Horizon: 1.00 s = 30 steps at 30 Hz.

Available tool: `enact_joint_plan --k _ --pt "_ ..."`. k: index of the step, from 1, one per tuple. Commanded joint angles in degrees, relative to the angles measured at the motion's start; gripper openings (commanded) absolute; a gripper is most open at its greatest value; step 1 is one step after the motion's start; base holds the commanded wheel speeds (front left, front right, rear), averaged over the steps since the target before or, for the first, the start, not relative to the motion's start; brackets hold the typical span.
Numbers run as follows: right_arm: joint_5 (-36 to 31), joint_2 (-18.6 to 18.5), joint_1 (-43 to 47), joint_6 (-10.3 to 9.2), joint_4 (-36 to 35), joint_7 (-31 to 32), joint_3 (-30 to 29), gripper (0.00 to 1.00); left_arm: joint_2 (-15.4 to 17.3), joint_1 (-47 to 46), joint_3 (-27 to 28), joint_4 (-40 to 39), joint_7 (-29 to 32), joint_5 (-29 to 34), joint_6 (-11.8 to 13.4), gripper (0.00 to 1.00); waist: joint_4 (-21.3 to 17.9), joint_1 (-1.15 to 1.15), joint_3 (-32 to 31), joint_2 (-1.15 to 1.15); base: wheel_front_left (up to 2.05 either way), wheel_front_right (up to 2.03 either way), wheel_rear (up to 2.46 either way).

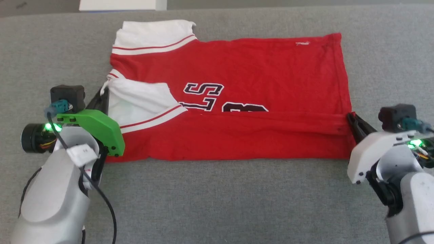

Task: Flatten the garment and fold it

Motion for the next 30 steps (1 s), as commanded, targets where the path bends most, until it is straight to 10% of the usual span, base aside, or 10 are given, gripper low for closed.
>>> enact_joint_plan --k 1,10,11,12,13,22,30 --pt "0.44 -0.50 -1.35 -0.10 0.58 1.69 0.26 0.00 0.61 -1.11 0.03 1.12 2.20 -0.98 -0.42 0.00 -0.68 0.00 1.54 0.00 0.00 0.00 0.00" --pt "3.83 -0.78 -4.75 -0.10 4.20 16.67 -0.28 0.00 1.36 -1.30 -1.18 6.01 19.92 -7.66 -2.34 0.00 -0.57 0.00 1.43 0.00 0.00 0.00 0.00" --pt "4.05 -0.70 -4.78 -0.10 4.26 17.52 -0.51 0.00 1.27 -1.21 -0.97 5.78 19.78 -7.87 -2.16 0.34 -0.50 0.00 1.08 0.00 0.00 0.00 0.00" --pt "4.23 -0.66 -4.70 -0.10 4.09 18.03 -0.65 0.48 1.15 -1.15 -0.46 5.20 18.31 -7.68 -1.59 0.87 -0.37 0.00 0.60 0.00 0.00 0.00 0.00" --pt "4.37 -0.60 -4.49 -0.10 3.94 18.17 -0.78 1.00 1.02 -0.98 -0.20 4.72 16.70 -7.38 -1.37 1.00 -0.26 0.00 0.05 0.00 0.00 0.00 0.00" --pt "4.19 2.26 2.01 -0.10 -0.64 3.39 -3.53 1.00 -0.22 7.86 3.13 -0.59 -10.43 -1.49 2.44 1.00 0.35 0.00 -6.76 0.00 0.00 0.00 0.00" --pt "3.71 4.76 8.68 -0.10 -3.02 -14.41 -3.09 1.00 -3.55 18.09 5.04 -1.89 -17.58 -3.43 5.52 1.00 0.08 0.00 -10.58 0.00 0.00 0.00 0.00"
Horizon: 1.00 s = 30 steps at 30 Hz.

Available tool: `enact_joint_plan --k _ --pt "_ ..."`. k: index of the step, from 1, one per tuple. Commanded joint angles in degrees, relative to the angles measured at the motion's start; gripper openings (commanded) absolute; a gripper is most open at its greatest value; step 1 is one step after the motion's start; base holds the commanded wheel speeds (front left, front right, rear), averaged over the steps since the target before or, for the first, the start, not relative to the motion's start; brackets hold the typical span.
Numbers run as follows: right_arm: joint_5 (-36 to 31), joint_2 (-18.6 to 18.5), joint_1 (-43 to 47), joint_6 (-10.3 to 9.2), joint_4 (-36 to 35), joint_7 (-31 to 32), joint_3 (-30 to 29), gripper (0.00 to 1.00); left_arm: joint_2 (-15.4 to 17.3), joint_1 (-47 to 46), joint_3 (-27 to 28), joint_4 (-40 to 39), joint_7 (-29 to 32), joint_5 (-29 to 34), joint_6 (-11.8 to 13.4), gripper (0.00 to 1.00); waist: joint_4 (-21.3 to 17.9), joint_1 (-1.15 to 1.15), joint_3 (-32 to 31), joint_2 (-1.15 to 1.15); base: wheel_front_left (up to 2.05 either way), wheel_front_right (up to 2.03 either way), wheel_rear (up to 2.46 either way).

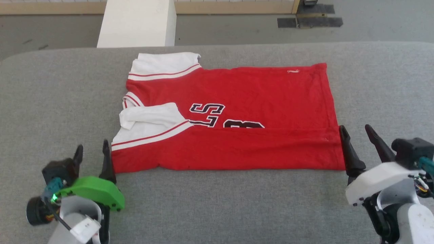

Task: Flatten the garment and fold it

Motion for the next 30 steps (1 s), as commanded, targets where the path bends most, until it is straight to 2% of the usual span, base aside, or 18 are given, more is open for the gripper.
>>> enact_joint_plan --k 1,6,9,18,19,20,21,22,27,30 --pt "-0.04 0.41 0.98 -0.09 -0.61 -2.03 0.14 1.00 -0.30 1.24 0.09 -0.52 0.20 -0.22 0.60 1.00 -0.23 0.00 -1.46 0.00 0.00 0.00 0.00" --pt "-0.34 1.25 2.98 -0.09 -2.45 -9.06 1.01 1.00 -1.16 3.38 0.81 -0.32 4.01 -3.03 1.81 1.00 -1.26 0.00 -1.88 0.00 0.00 0.00 0.00" --pt "-0.85 1.49 3.34 -0.09 -2.97 -12.42 1.38 1.00 -1.48 3.61 1.11 0.19 8.96 -5.10 3.12 1.00 -2.07 0.00 -1.87 0.00 0.00 0.00 0.00" --pt "-1.91 1.71 3.05 -0.09 -2.43 -15.71 3.09 1.00 -1.52 1.31 1.18 3.12 23.96 -10.70 5.67 1.00 -4.18 0.00 -0.92 0.00 0.00 0.00 0.00" --pt "-2.15 1.72 2.99 -0.09 -2.33 -15.81 3.27 1.00 -1.21 1.23 0.67 3.26 26.14 -11.15 5.56 0.95 -4.39 0.00 -0.85 0.00 0.00 0.00 0.00" --pt "-2.28 1.72 2.94 -0.09 -2.28 -15.91 3.39 1.00 -0.97 1.12 0.41 3.09 27.30 -11.41 5.41 0.44 -4.51 0.00 -0.80 0.00 0.00 0.00 0.00" --pt "-2.48 1.73 2.89 -0.09 -2.19 -16.02 3.51 1.00 -0.77 1.04 0.30 2.67 28.15 -11.75 5.17 0.08 -4.66 0.00 -0.76 0.00 0.00 0.00 0.00" --pt "-2.75 1.74 2.87 -0.09 -2.08 -16.06 3.61 1.00 -0.54 1.02 0.15 2.32 28.59 -11.86 4.91 0.00 -4.75 0.00 -0.75 0.00 0.00 0.00 0.00" --pt "-4.00 1.76 2.66 -0.09 -1.46 -15.72 2.79 1.00 0.03 0.99 0.18 0.83 27.73 -11.59 4.48 0.00 -4.62 0.00 -0.64 0.00 0.00 0.00 0.00" --pt "-3.65 1.78 1.82 -0.09 0.06 -12.88 1.40 1.00 -0.01 0.90 0.07 0.37 26.51 -11.19 4.23 0.00 -4.24 0.00 -0.55 0.00 0.00 0.00 0.00"
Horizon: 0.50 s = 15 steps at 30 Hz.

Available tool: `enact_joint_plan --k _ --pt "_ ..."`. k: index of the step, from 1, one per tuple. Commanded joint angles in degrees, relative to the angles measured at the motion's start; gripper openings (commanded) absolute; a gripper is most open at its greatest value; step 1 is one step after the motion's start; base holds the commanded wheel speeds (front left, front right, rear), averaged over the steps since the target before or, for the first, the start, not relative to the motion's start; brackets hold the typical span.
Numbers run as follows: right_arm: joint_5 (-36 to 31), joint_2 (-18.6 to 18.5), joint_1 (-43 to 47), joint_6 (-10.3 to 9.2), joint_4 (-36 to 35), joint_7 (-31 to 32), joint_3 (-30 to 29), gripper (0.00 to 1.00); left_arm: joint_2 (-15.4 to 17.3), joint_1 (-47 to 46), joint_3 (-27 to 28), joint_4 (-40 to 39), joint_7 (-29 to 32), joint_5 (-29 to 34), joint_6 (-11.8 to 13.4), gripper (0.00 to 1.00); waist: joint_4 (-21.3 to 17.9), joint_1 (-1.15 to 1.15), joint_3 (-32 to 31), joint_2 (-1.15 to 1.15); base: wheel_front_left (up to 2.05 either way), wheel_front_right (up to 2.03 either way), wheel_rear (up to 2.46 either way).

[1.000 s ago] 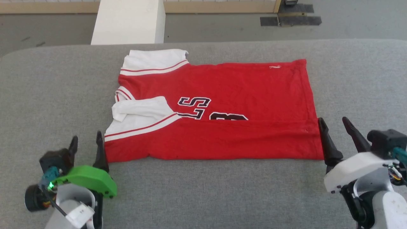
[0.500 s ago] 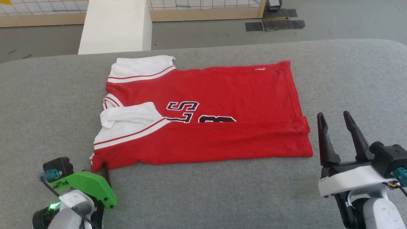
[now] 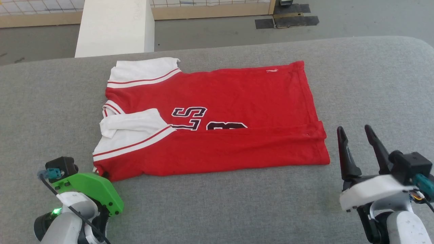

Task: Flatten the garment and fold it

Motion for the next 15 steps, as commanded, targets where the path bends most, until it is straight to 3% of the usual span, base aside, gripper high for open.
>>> enact_joint_plan --k 1,7,15 --pt "0.47 0.10 -1.26 -0.09 1.43 2.88 -0.41 1.00 -0.50 0.23 -0.50 0.20 -0.42 0.26 -0.38 0.00 0.35 0.00 0.13 0.00 0.00 0.00 0.00" --pt "1.61 0.11 -5.17 -0.09 6.25 23.64 -1.85 1.00 -0.62 -0.79 -1.03 0.18 -2.48 1.09 -1.14 0.00 1.26 0.00 0.66 0.00 0.00 0.00 0.00" --pt "0.99 0.11 -9.44 -0.09 7.52 47.92 -3.98 1.00 -1.31 -2.21 -2.03 0.46 -4.25 1.50 -2.39 0.00 2.94 0.00 2.07 0.00 0.00 0.00 0.00"
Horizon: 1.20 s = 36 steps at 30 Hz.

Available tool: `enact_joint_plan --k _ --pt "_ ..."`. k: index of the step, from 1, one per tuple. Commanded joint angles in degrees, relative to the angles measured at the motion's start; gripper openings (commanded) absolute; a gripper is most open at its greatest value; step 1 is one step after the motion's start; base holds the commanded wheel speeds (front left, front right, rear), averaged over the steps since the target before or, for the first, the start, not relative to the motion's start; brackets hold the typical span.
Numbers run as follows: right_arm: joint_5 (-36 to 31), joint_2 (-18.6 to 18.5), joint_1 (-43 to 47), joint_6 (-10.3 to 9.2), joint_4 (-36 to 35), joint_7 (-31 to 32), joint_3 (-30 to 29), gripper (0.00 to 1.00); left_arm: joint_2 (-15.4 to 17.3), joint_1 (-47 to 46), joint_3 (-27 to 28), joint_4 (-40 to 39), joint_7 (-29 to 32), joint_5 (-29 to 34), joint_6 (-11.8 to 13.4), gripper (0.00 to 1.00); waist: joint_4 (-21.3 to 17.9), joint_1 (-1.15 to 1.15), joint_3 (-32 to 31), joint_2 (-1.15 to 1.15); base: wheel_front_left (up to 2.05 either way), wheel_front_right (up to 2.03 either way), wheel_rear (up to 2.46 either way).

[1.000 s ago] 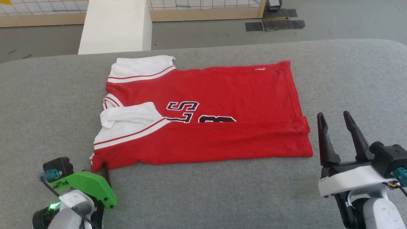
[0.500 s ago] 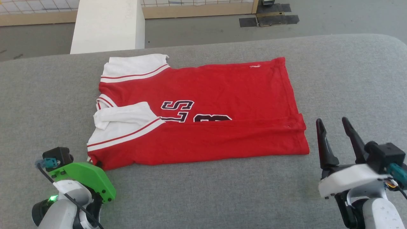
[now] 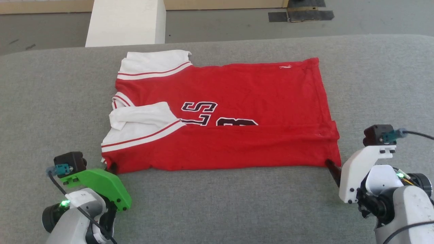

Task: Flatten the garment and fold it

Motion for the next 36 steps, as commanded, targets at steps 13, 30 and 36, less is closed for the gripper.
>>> enact_joint_plan --k 13,30,36 --pt "3.85 0.01 0.14 -0.09 -6.42 -0.58 -1.54 0.00 0.51 -0.60 0.00 -1.10 -9.50 4.21 -0.79 0.00 1.67 0.00 -1.42 0.00 0.00 0.00 0.00" --pt "7.70 0.02 22.13 -0.09 -15.75 -3.93 -3.73 0.00 7.94 19.85 -0.29 -18.24 2.14 5.69 8.76 0.00 1.02 0.00 -5.87 0.00 0.00 0.00 0.00" --pt "7.91 0.02 23.36 -0.09 -10.76 -4.97 -2.77 0.00 6.86 20.73 -2.34 -15.75 3.69 4.42 7.47 0.00 1.14 0.00 -5.21 0.00 0.00 0.00 0.00"
